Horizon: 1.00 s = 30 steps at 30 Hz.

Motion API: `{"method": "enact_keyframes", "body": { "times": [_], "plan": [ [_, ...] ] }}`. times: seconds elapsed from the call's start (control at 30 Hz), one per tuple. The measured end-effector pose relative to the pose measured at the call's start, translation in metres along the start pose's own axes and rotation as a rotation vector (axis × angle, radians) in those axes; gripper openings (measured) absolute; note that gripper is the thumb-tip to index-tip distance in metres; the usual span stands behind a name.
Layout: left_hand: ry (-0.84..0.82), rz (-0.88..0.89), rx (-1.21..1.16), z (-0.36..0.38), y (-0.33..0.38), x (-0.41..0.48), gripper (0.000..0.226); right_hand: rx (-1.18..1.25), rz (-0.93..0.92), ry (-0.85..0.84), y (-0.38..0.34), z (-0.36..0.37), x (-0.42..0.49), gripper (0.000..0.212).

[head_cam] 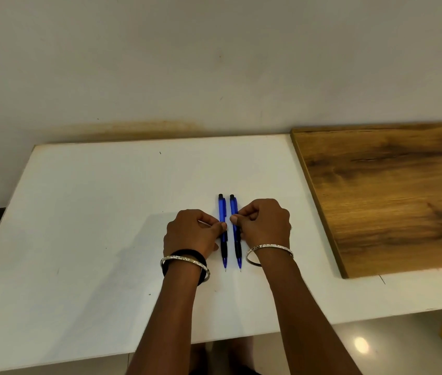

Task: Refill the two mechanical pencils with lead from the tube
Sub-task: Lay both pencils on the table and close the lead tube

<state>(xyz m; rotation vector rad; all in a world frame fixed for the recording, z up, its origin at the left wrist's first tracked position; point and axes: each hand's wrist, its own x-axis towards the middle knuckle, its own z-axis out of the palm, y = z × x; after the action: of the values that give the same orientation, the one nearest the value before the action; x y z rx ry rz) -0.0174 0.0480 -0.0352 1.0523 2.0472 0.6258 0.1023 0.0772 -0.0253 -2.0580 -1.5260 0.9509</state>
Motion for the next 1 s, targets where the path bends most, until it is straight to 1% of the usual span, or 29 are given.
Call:
{"method": "enact_keyframes", "body": {
  "times": [0.2,0.4,0.5,0.7,0.83,1.0],
  "plan": [
    [0.002,0.01,-0.004,-0.0001,-0.0013,0.0004,0.02,0.005,0.009,0.018,0.0,-0.0003,-0.0005,0.015],
    [0.022,0.026,0.011,-0.0004,-0.0011,0.0013,0.02,-0.063,0.012,0.077,-0.0012,-0.0006,-0.0006,0.016],
    [0.026,0.028,0.004,-0.0016,-0.0014,0.0008,0.02,-0.06,0.03,0.119,0.0001,-0.0024,-0.0004,0.016],
    [0.03,0.029,0.001,-0.0019,0.0003,0.0003,0.021,-0.044,0.018,0.076,0.0001,0.0005,-0.0003,0.016],
    [0.032,0.024,-0.008,-0.0027,-0.0007,0.0009,0.018,-0.081,-0.004,0.088,-0.0027,0.0045,-0.0001,0.015],
    [0.02,0.021,-0.011,-0.0025,-0.0003,0.001,0.017,-0.051,-0.007,0.123,-0.0019,0.0065,-0.0003,0.013]
  ]
}}
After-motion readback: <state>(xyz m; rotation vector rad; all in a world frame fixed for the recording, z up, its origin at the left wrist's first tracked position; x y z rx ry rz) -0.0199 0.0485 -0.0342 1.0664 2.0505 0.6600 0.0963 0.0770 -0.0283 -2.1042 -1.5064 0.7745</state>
